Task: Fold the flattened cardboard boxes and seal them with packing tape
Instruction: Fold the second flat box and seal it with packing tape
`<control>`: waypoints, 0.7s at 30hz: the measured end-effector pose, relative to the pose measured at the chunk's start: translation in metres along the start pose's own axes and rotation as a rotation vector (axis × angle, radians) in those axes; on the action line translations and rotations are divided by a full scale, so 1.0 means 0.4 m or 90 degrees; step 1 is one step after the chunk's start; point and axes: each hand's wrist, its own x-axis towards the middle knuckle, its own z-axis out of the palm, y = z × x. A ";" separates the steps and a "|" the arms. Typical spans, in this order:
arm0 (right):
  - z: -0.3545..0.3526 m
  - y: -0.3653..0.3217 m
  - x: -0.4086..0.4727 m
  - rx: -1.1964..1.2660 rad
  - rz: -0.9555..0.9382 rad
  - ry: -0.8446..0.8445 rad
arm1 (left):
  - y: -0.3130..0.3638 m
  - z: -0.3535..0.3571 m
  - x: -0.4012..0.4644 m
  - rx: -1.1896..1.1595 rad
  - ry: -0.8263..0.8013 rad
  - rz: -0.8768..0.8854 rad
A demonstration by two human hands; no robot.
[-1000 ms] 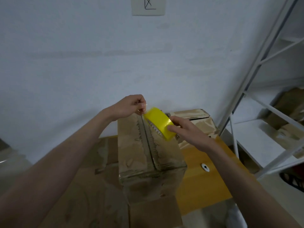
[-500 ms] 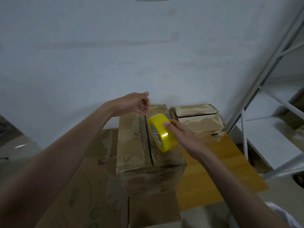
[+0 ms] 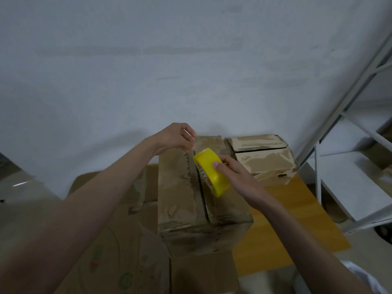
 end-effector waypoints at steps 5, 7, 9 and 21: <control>0.018 -0.023 0.031 -0.011 0.016 0.053 | -0.002 -0.031 0.031 -0.015 0.027 -0.008; 0.014 -0.036 0.048 -0.025 0.040 0.081 | 0.007 -0.045 0.054 -0.025 0.037 -0.004; 0.005 -0.045 0.061 -0.053 0.058 0.069 | 0.021 -0.059 0.089 -0.031 0.065 0.006; 0.063 -0.039 0.158 -0.064 0.073 0.123 | -0.057 -0.096 0.300 0.120 0.142 -0.049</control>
